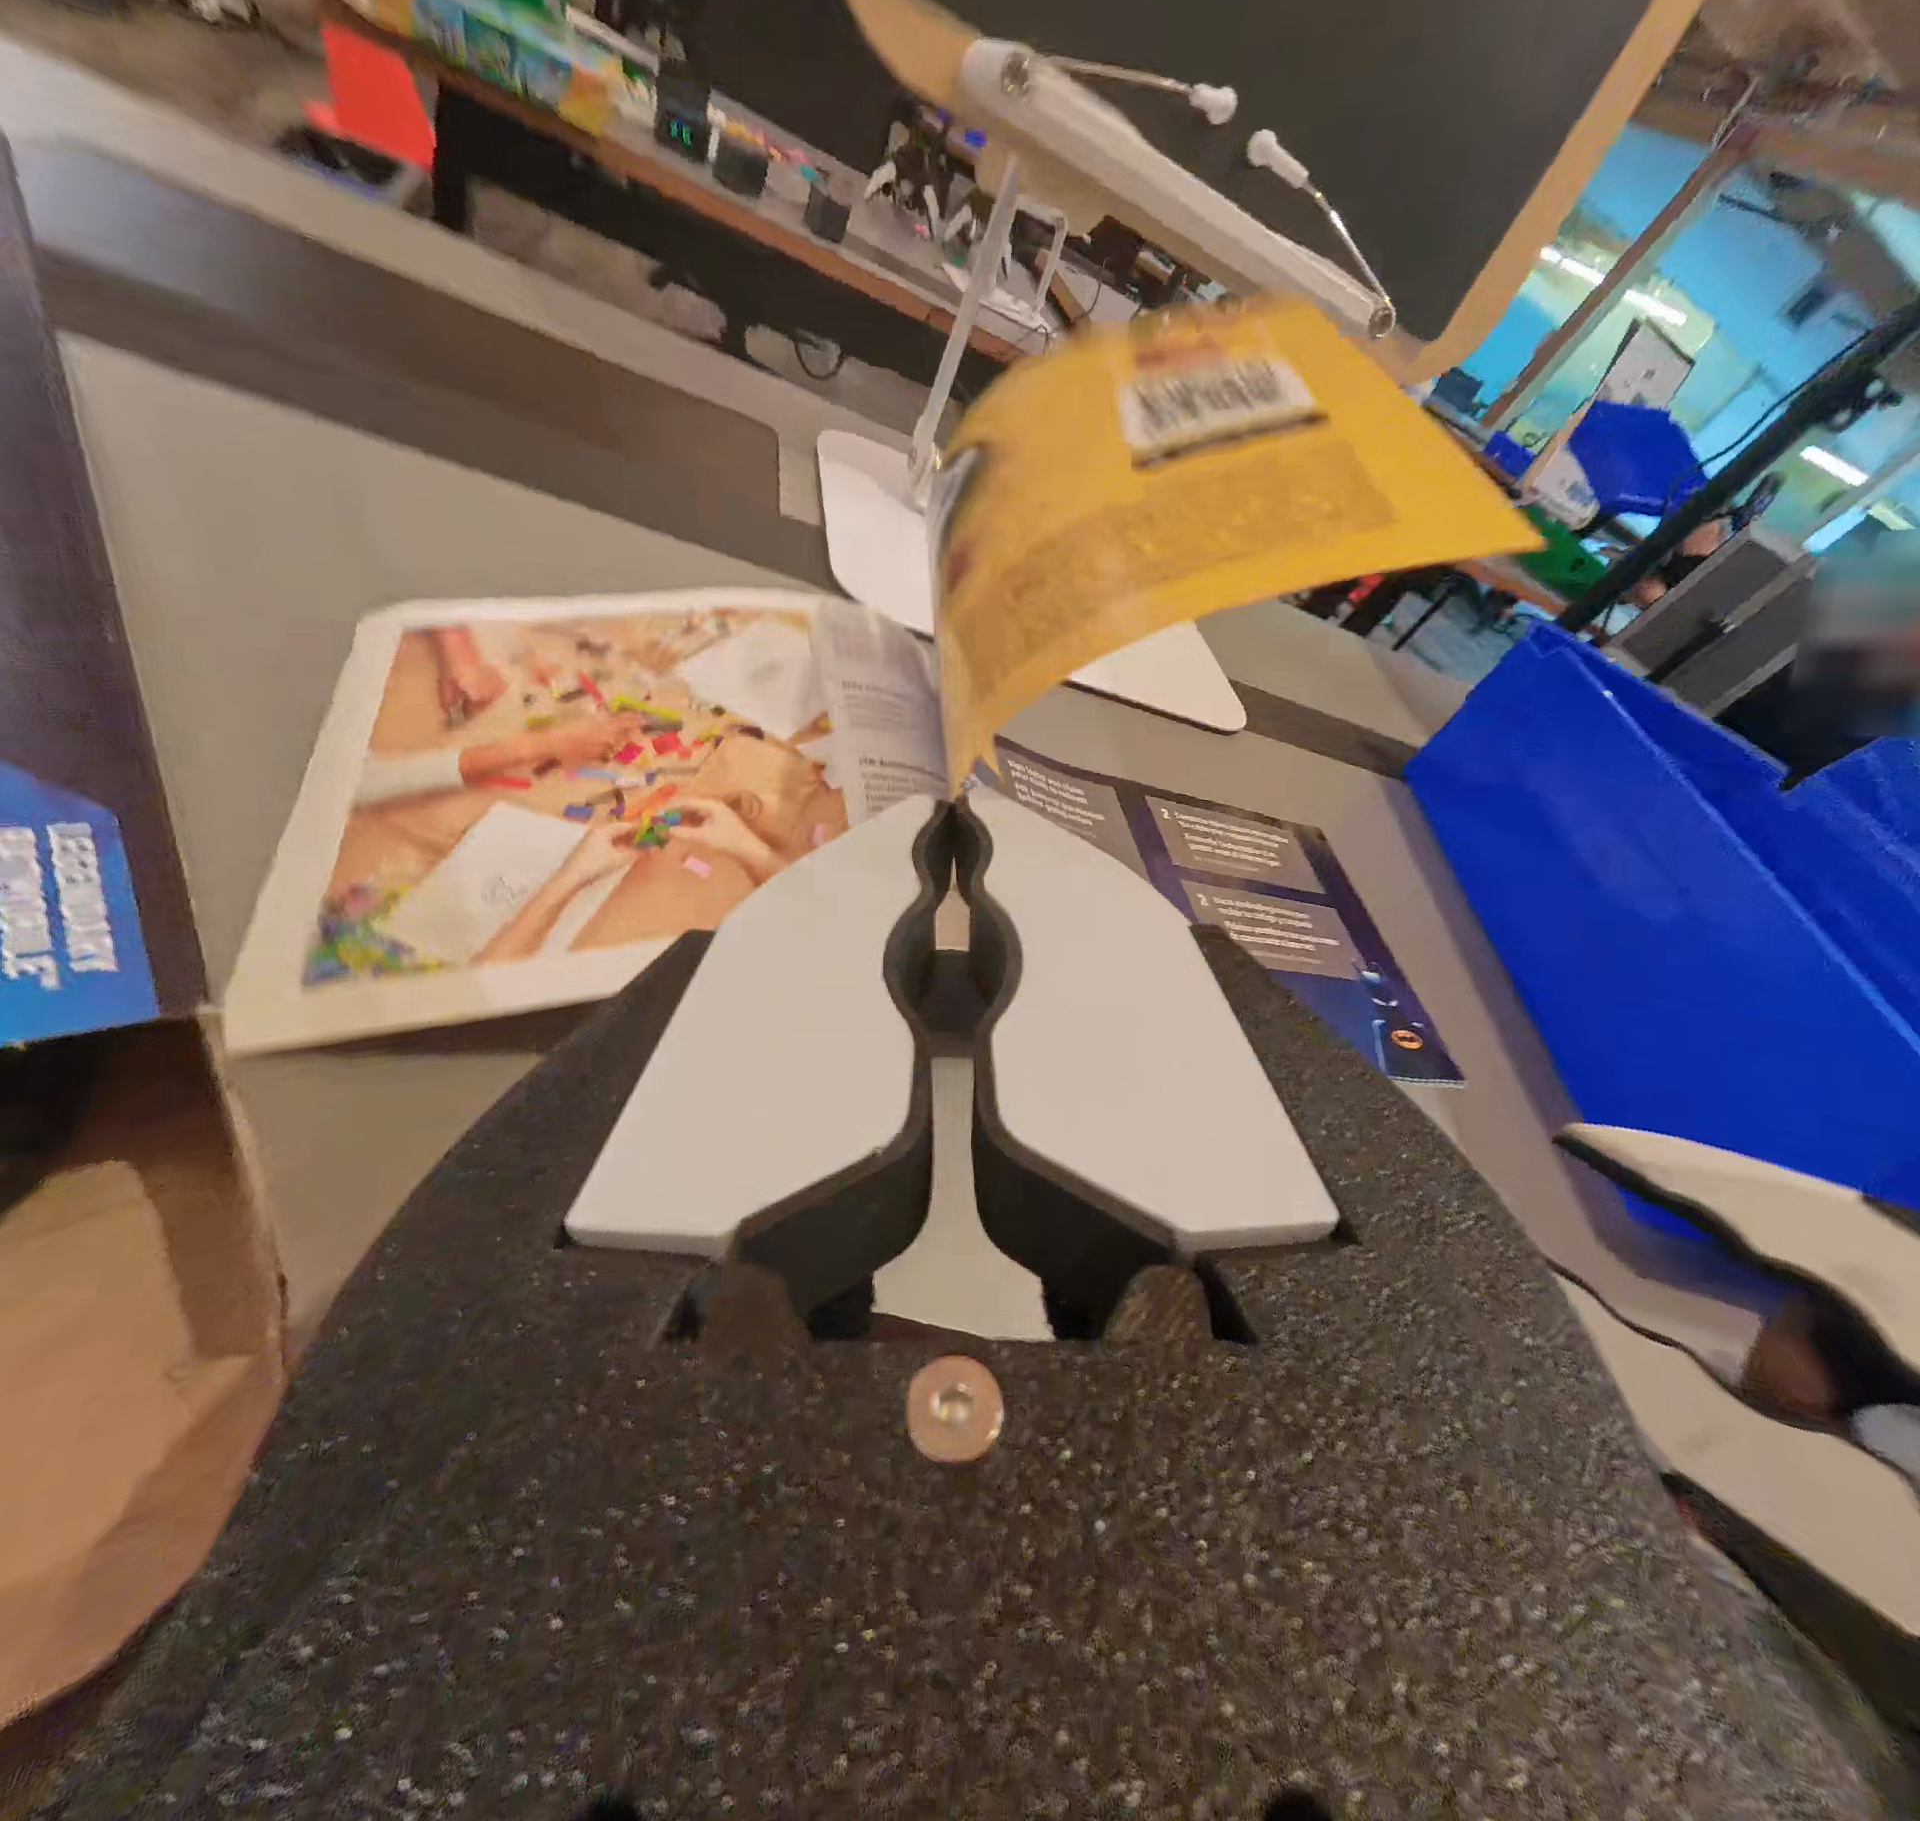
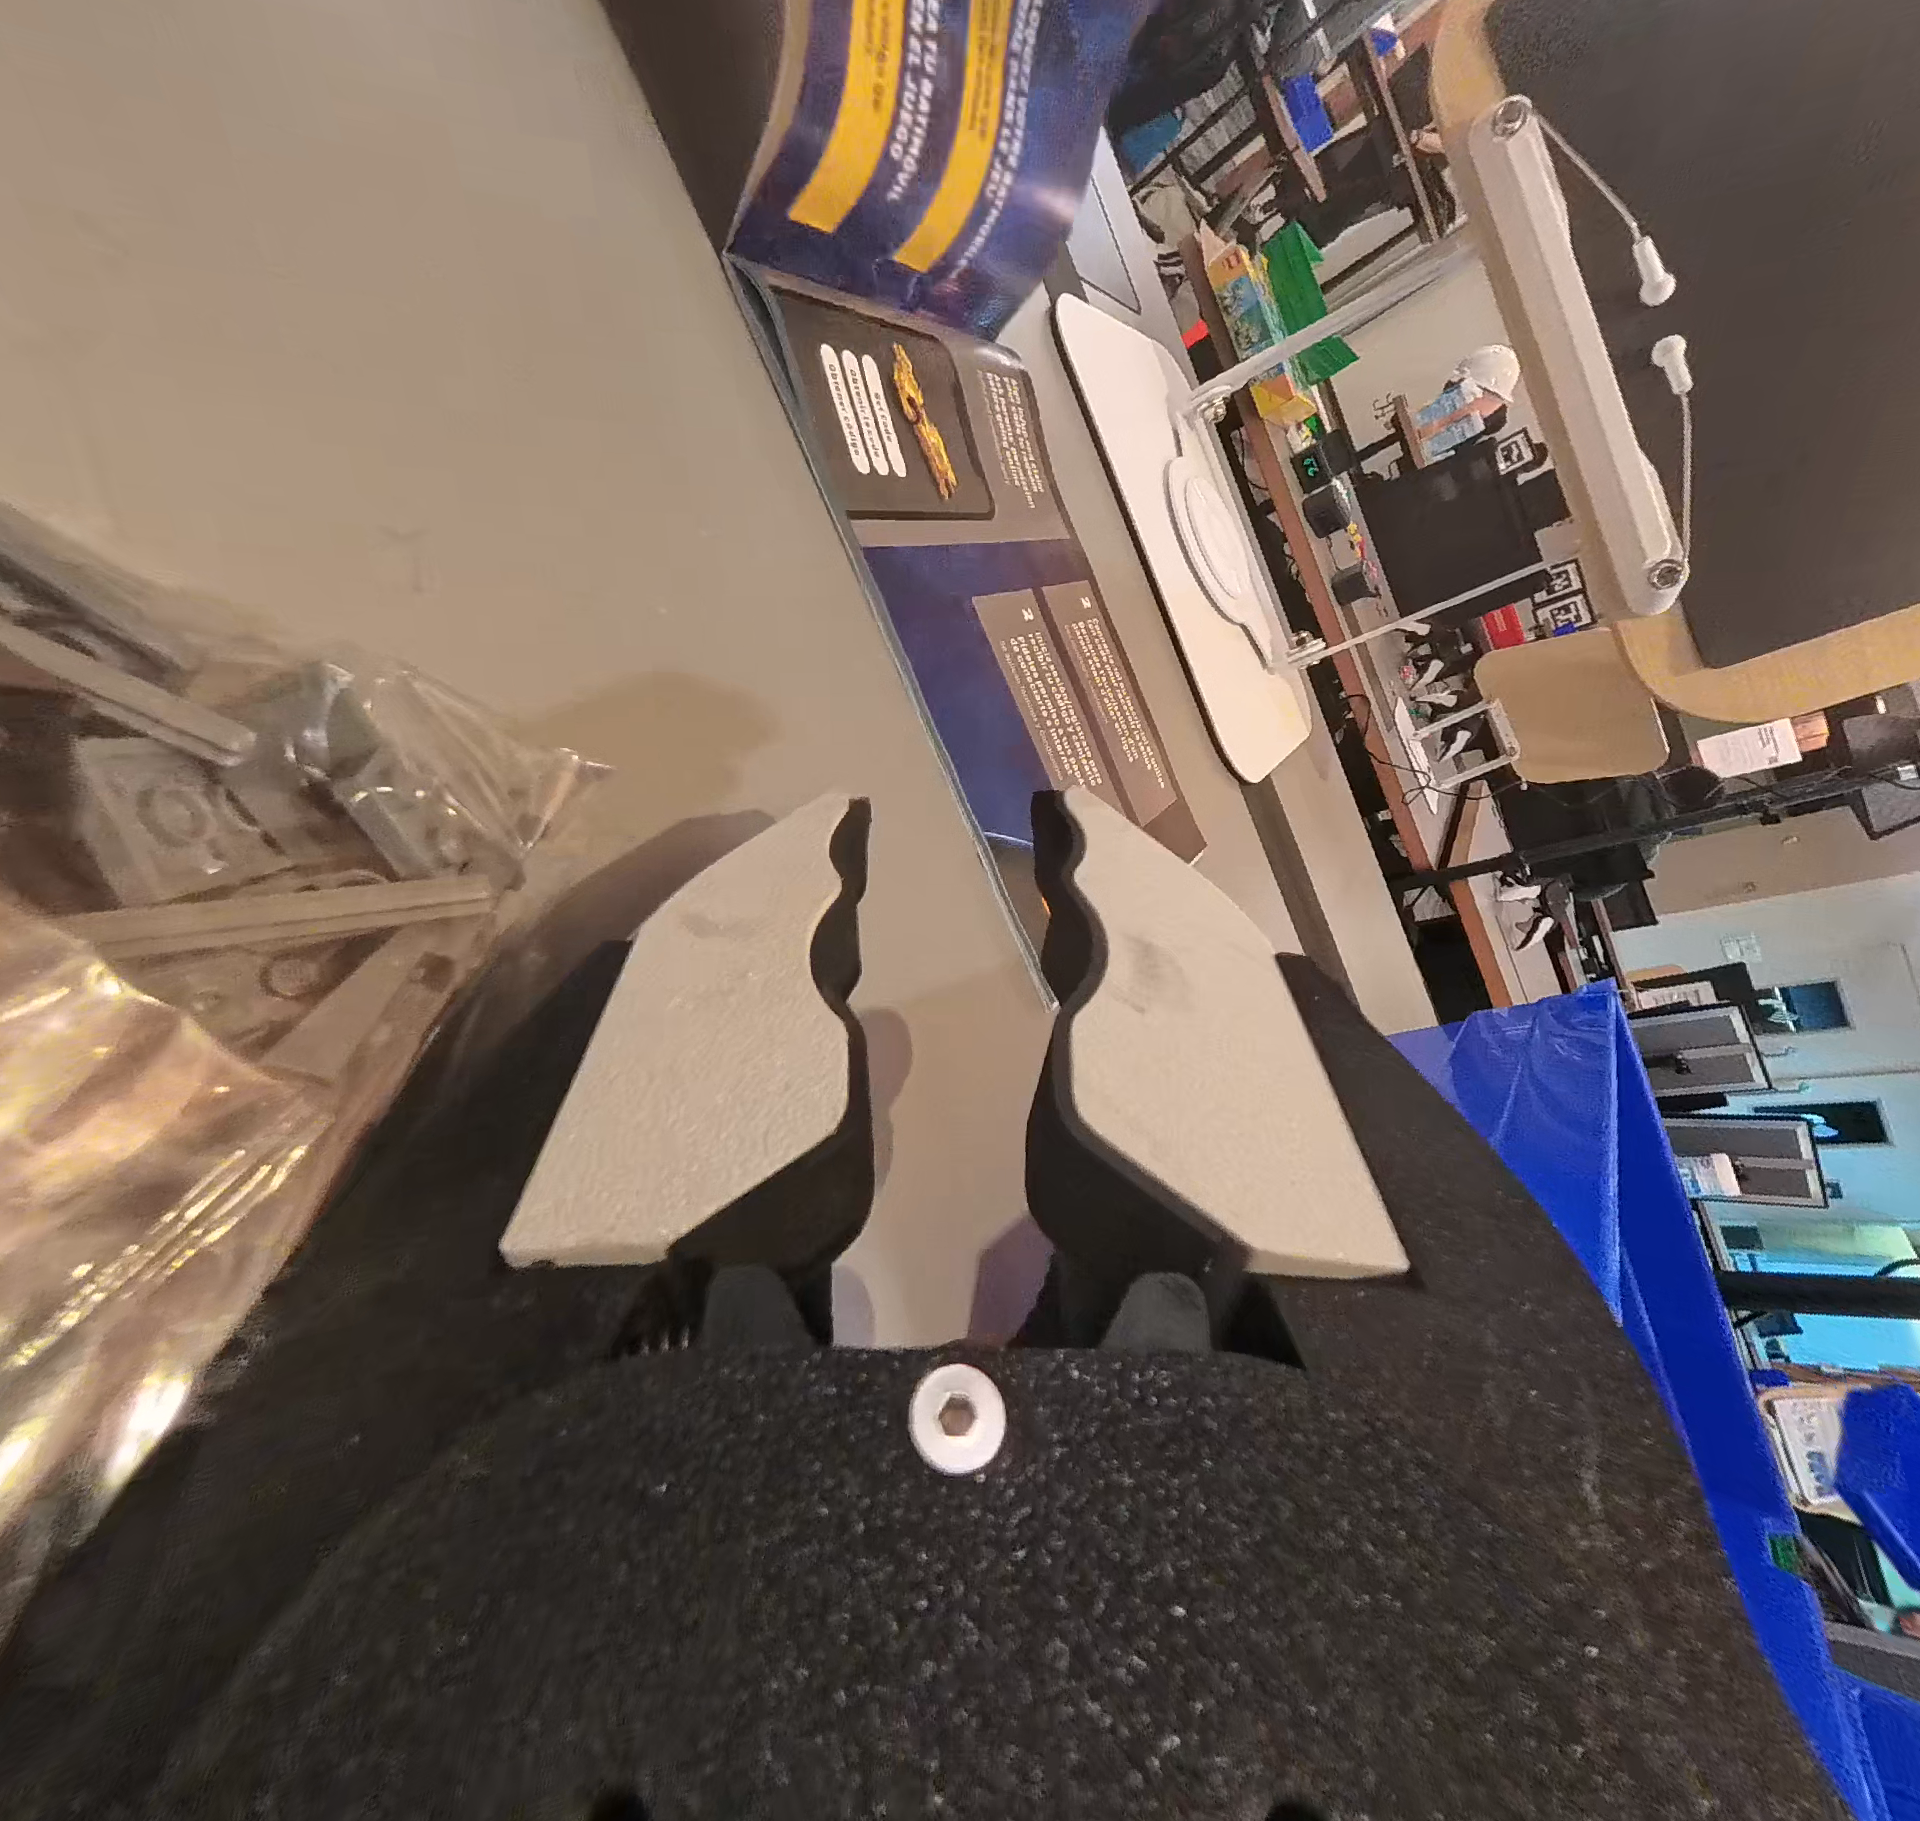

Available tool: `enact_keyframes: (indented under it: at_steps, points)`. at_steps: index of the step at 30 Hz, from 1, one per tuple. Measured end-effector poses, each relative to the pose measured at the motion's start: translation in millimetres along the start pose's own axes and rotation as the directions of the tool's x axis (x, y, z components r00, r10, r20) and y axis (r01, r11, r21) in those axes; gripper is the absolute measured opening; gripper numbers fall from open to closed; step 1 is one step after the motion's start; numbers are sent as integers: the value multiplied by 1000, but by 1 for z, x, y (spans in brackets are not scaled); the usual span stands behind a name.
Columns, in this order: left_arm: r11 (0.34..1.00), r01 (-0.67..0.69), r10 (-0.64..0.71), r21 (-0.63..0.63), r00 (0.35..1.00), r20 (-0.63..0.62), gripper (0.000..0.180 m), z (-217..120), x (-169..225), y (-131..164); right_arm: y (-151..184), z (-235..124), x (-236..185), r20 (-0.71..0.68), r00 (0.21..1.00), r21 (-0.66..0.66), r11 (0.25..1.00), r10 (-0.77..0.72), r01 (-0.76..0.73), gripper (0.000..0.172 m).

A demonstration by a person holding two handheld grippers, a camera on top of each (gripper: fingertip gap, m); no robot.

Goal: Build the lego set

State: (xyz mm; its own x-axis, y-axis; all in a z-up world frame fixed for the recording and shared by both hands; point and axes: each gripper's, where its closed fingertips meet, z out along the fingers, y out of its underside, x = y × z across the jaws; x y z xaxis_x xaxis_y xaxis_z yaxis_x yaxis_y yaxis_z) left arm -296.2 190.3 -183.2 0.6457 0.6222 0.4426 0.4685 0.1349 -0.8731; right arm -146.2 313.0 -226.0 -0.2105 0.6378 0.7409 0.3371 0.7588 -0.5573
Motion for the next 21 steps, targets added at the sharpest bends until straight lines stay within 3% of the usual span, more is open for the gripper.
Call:
enact_keyframes:
  at_steps: [4, 17, 21]
  points:
    - [994, 111, -111, -18, 994, -21, 0, 1, -5, 4, 1, 1, -1, 3, 1000, -2, 1000, -7, 7, 31]
    - [990, 141, -142, -17, 990, -24, 1, 0, -11, 2, 1, 1, -2, 9, 1000, 0, 1000, -11, 11, 31]
    - [985, 168, -169, -22, 985, -23, 10, -1, -12, 2, 2, 1, -2, 11, 1000, -1, 1000, -11, 11, 31]
